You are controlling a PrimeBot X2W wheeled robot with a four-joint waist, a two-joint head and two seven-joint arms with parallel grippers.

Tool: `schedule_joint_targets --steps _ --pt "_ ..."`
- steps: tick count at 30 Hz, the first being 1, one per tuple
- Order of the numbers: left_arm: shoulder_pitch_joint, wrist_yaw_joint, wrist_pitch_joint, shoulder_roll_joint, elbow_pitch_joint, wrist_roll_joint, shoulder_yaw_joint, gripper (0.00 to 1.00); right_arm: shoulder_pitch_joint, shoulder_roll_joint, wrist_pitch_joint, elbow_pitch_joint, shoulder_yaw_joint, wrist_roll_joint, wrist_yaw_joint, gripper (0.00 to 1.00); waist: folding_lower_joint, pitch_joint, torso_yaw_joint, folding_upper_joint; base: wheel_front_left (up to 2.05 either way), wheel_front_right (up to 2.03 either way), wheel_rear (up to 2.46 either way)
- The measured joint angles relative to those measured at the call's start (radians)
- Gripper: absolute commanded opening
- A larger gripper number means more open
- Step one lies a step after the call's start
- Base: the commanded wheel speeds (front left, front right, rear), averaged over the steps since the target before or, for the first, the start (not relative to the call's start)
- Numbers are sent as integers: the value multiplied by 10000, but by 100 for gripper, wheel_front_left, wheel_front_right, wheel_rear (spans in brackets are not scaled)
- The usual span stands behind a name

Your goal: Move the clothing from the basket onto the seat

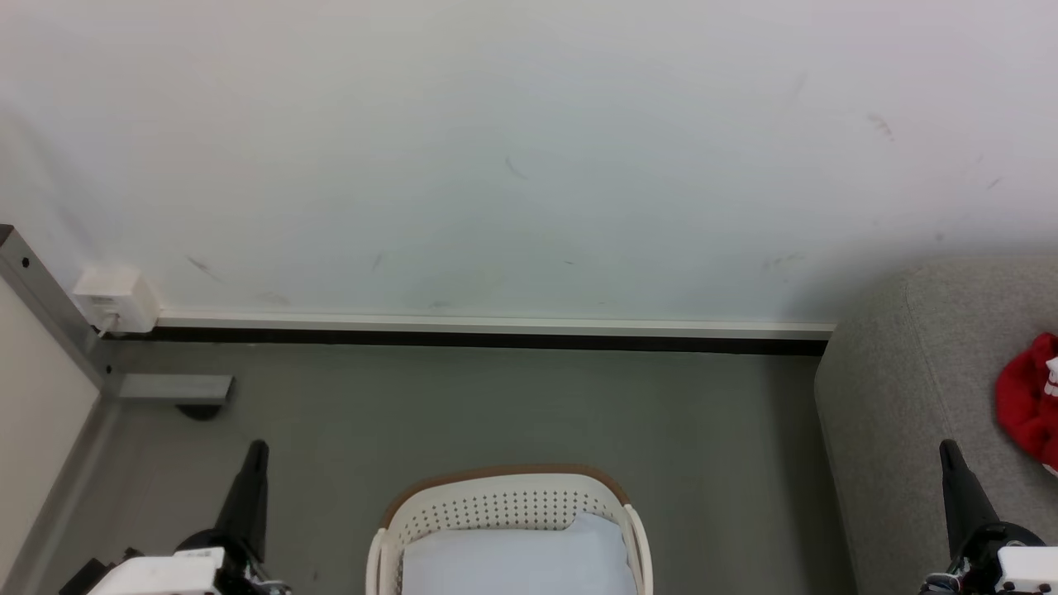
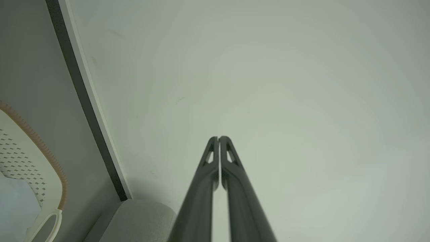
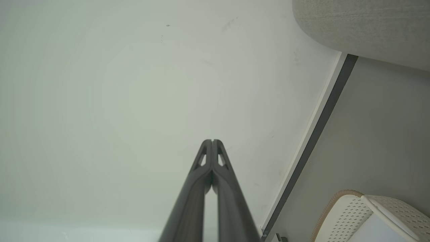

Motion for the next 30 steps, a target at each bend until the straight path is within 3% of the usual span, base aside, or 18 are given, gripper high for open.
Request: schedule_joint_targets --steps 30 --pt "-1 0 0 0 -2 0 0 0 -1 6 2 0 -8 0 0 0 0 0 0 0 0 0 0"
